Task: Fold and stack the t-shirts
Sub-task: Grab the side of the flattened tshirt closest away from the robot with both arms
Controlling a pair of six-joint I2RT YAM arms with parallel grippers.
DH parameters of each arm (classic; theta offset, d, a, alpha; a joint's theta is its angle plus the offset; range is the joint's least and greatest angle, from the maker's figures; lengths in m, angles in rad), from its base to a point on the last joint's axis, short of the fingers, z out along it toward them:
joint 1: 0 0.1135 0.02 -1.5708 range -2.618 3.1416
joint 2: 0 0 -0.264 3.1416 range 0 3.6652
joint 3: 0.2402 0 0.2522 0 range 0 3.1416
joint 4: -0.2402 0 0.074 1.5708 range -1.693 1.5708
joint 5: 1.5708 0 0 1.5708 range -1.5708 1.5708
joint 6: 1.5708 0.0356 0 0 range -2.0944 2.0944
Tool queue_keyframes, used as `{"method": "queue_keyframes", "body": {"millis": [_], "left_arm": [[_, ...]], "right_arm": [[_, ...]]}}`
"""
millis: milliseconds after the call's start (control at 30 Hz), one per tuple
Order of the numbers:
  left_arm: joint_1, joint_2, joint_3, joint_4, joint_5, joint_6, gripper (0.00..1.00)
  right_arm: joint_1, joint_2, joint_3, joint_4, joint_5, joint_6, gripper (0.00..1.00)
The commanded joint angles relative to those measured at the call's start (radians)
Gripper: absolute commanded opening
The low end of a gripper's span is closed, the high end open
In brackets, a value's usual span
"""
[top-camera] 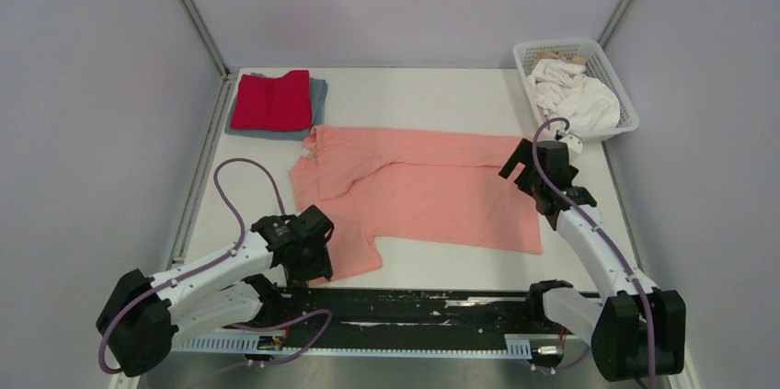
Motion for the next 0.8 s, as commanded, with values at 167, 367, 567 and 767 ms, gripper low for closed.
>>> {"method": "queue_keyframes", "body": {"millis": [167,367,567,767], "left_arm": [[-0.006,0.073,0.001,0.100,-0.001,-0.028,0.29],[-0.006,0.067,0.041,0.098,-0.019,0.019,0.00],[-0.006,0.011,0.059,0.167,-0.024,0.083,0.00],[-0.006,-0.037,0.060,0.267,-0.027,0.148,0.00]], "right_arm": [[-0.011,-0.040,-0.011,-0.010,0.066,0.032,1.00],[-0.036,-0.094,-0.022,-0.164,0.097,0.114,1.00],[-0.080,-0.194,-0.145,-0.287,-0.048,0.177,0.99],[-0.081,-0.335,-0.254,-0.302,-0.150,0.370,0.97]]}}
